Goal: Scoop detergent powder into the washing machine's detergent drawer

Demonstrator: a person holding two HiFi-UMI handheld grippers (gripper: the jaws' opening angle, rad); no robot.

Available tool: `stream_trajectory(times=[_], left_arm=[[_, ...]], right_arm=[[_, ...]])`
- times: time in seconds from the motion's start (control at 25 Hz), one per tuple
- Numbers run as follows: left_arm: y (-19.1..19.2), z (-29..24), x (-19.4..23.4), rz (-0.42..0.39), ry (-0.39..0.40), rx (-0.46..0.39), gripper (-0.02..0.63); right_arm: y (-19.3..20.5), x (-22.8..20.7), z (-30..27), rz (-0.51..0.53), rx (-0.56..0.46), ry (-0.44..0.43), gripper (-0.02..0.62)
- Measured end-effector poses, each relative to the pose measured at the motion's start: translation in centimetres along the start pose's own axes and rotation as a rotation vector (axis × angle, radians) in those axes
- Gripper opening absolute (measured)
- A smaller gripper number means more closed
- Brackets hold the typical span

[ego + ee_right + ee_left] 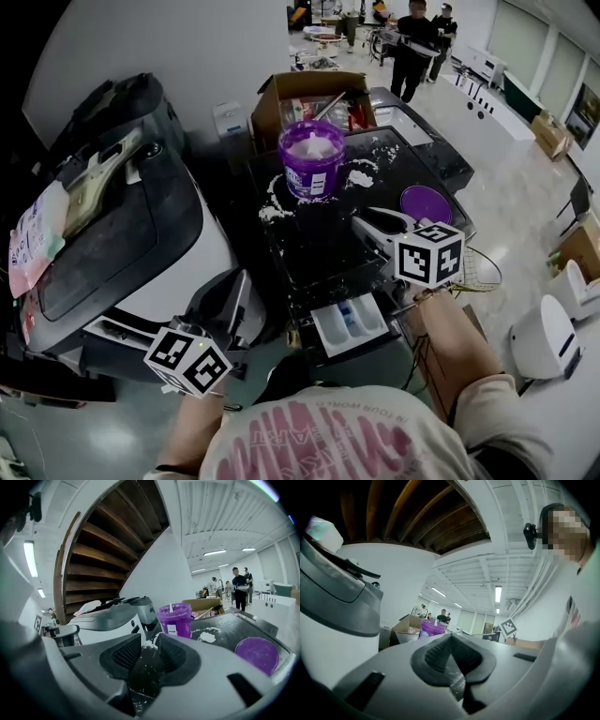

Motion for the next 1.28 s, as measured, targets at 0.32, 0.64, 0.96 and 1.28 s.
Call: stream_trajectory(times=[0.32, 0.64, 0.96, 1.28], left_arm=[[-1.0, -3.3, 2.1, 0.016, 0.042, 0.003, -0.002], [-2.8, -8.5, 4.5, 0.009, 0.178, 0.046, -0.002], [-3.0, -11.9, 6.3, -0.014, 0.247, 0.083, -0.002], [-1.3, -12.1, 7.7, 0.027, 0.247, 0.111, -0.001]], right_arm=[[-5.1, -1.8, -3.5, -0.026, 0.002, -0.005, 0.136], [-9.7, -3.7, -7.3, -0.048, 0.025, 0.050, 0.143], [-12.5, -5.7, -11.8, -0.055, 0.113, 0.061, 0.161], [-13.0, -8.3, -15.7, -0.077, 0.229, 0.075, 0.169]])
Point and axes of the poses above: the fingertips, and each gripper's own axes: z backward along the fingers, x to its left, y out of its underside, the point moved 10 cm from there along z, backward along the fingers, and after that the axes turned 1 degree about -z, right-handed, at the moved point
